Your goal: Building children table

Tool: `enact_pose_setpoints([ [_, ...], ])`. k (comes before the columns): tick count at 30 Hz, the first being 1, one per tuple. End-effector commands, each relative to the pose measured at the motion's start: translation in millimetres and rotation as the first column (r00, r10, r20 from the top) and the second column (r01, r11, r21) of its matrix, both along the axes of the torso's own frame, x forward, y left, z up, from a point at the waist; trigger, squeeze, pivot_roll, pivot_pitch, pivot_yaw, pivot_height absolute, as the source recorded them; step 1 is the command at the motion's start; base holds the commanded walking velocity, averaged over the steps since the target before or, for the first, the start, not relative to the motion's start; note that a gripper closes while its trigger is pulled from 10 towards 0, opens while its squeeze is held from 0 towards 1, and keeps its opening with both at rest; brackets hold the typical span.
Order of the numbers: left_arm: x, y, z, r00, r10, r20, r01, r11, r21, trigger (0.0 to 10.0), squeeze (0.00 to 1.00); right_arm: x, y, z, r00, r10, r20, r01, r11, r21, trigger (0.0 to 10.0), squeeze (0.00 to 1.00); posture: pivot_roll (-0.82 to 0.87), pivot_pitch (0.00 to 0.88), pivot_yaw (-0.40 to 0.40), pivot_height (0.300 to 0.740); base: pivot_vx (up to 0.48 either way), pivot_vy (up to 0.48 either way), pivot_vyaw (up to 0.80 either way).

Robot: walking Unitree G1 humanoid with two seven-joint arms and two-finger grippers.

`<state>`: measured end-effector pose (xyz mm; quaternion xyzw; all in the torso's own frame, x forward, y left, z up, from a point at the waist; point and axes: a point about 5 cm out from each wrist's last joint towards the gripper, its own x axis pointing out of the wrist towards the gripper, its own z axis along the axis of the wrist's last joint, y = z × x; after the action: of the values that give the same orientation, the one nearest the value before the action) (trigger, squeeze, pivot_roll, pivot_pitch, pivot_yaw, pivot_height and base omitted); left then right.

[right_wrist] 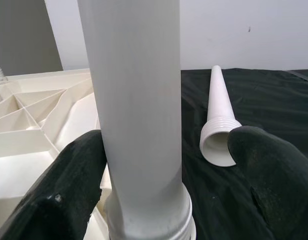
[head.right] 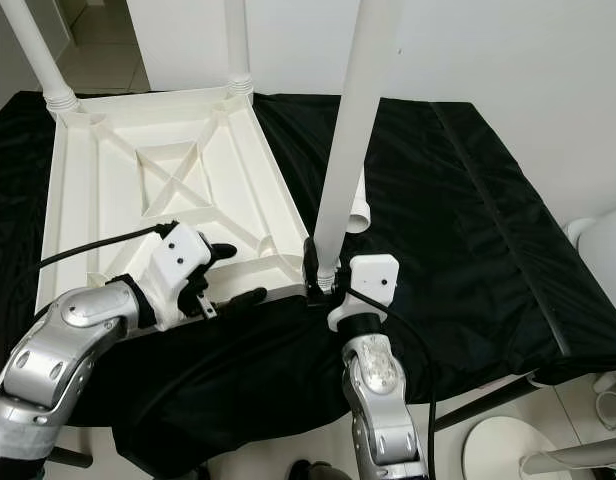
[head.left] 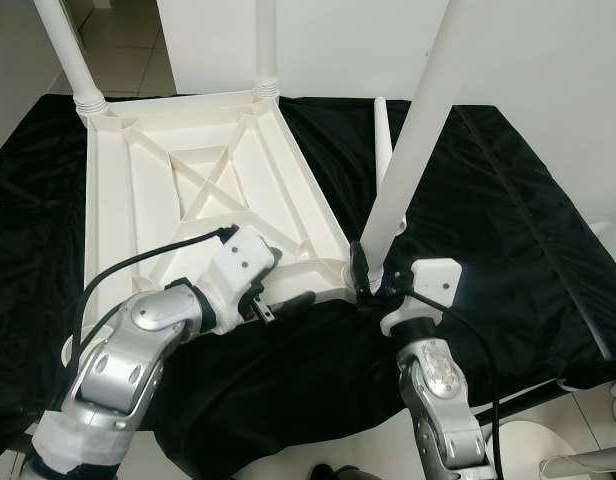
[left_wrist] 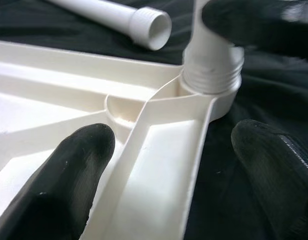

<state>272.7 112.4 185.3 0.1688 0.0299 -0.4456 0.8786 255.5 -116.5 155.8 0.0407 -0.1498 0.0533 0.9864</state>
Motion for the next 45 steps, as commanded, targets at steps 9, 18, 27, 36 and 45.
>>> enact_pose_setpoints([
  [9,26.4,19.3,-15,0.950,0.311,-0.004,-0.310,0.948,0.071,10.0,0.00,-7.2,-7.9,-5,0.999,-0.036,0.003,0.036,0.999,0.014,10.0,0.00,0.09,0.128,-0.027,0.740,0.000,0.000,0.00],
  [18,46.6,37.4,-23,0.883,0.468,-0.030,-0.461,0.879,0.126,10.0,0.00,-7.9,-6.0,-9,0.998,-0.054,-0.012,0.054,0.998,0.019,10.0,0.00,0.08,0.131,-0.021,0.740,0.000,0.000,0.00],
  [27,55.9,48.1,-26,0.832,0.551,-0.067,-0.538,0.830,0.148,10.0,0.00,-4.0,-5.6,-9,0.998,-0.064,-0.009,0.064,0.998,0.016,10.0,0.00,0.08,0.136,-0.017,0.740,0.000,0.000,0.00],
  [36,58.0,61.8,-34,0.772,0.619,-0.141,-0.592,0.782,0.193,10.0,0.00,-0.9,-4.0,-8,0.998,-0.065,-0.001,0.065,0.998,0.013,10.0,0.00,0.08,0.143,-0.013,0.740,0.000,0.000,0.00],
  [45,56.6,64.4,-37,0.768,0.622,-0.152,-0.585,0.778,0.227,10.0,0.00,0.3,-5.5,-8,0.998,-0.067,0.000,0.067,0.998,0.004,10.0,0.00,0.09,0.153,-0.013,0.740,0.000,0.000,0.00],
])
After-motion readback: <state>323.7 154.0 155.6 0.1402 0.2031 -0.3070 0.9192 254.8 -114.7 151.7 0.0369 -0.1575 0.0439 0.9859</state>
